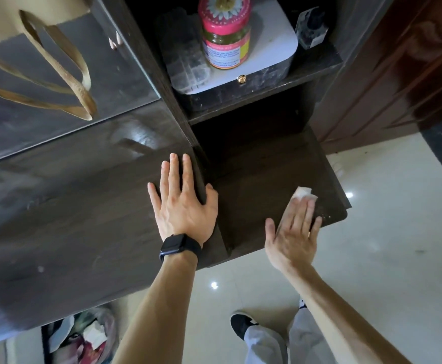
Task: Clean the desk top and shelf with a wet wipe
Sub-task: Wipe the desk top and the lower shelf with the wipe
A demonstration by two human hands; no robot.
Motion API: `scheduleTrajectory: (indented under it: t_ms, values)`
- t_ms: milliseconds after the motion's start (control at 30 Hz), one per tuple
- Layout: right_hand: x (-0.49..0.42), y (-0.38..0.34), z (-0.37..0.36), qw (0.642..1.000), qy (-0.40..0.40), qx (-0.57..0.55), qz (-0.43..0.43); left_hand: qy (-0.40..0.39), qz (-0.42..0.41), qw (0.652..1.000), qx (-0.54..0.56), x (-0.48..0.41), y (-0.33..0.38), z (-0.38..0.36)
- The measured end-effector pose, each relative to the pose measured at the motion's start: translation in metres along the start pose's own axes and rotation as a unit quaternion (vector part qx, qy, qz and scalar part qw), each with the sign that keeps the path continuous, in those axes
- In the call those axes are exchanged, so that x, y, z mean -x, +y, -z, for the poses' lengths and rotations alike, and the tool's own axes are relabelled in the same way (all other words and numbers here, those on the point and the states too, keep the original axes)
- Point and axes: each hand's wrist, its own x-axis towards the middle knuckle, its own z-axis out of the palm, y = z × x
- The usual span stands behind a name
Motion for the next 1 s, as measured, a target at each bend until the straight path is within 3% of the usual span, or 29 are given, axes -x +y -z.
scheduleTrajectory:
  t_ms: [167, 233, 467, 567, 633, 700, 767, 833, 867, 1000]
  values:
    - [-0.021, -0.045, -0.006, 0.981, -0.012, 0.015, 0.191, 0.012, -0.004, 1.000, 0.004, 0.000, 0.000, 0.002]
    - [-0.031, -0.038, -0.003, 0.973, -0.018, 0.025, 0.230, 0.013, -0.004, 1.000, 0.003, 0.000, -0.001, 0.001]
    - [-0.028, 0.080, 0.016, 0.999, -0.015, -0.022, -0.022, 0.003, -0.001, 1.000, 0.009, 0.002, 0.007, 0.001]
    - [-0.032, 0.076, 0.019, 0.995, 0.014, -0.050, -0.089, 0.001, -0.001, 1.000, 0.011, 0.001, 0.007, 0.002]
    - [-0.023, 0.049, 0.012, 0.999, 0.011, -0.032, -0.038, 0.003, 0.000, 1.000, 0.014, 0.001, 0.007, 0.002]
    - [0.000, 0.012, -0.001, 0.996, -0.005, -0.021, 0.085, 0.008, 0.000, 1.000, 0.011, 0.000, 0.006, 0.002]
    - [0.025, -0.013, -0.013, 0.977, -0.032, -0.013, 0.209, 0.009, 0.002, 1.000, 0.010, 0.001, 0.005, 0.002]
    - [0.030, -0.008, -0.017, 0.965, -0.029, 0.010, 0.262, 0.007, 0.006, 1.000, 0.010, 0.003, 0.005, 0.002]
    - [0.024, 0.003, -0.015, 0.972, -0.019, 0.010, 0.234, 0.007, 0.005, 1.000, 0.008, 0.004, 0.005, 0.002]
    - [-0.002, 0.069, 0.001, 0.999, -0.025, -0.040, -0.023, 0.008, 0.003, 1.000, 0.009, 0.001, 0.007, 0.003]
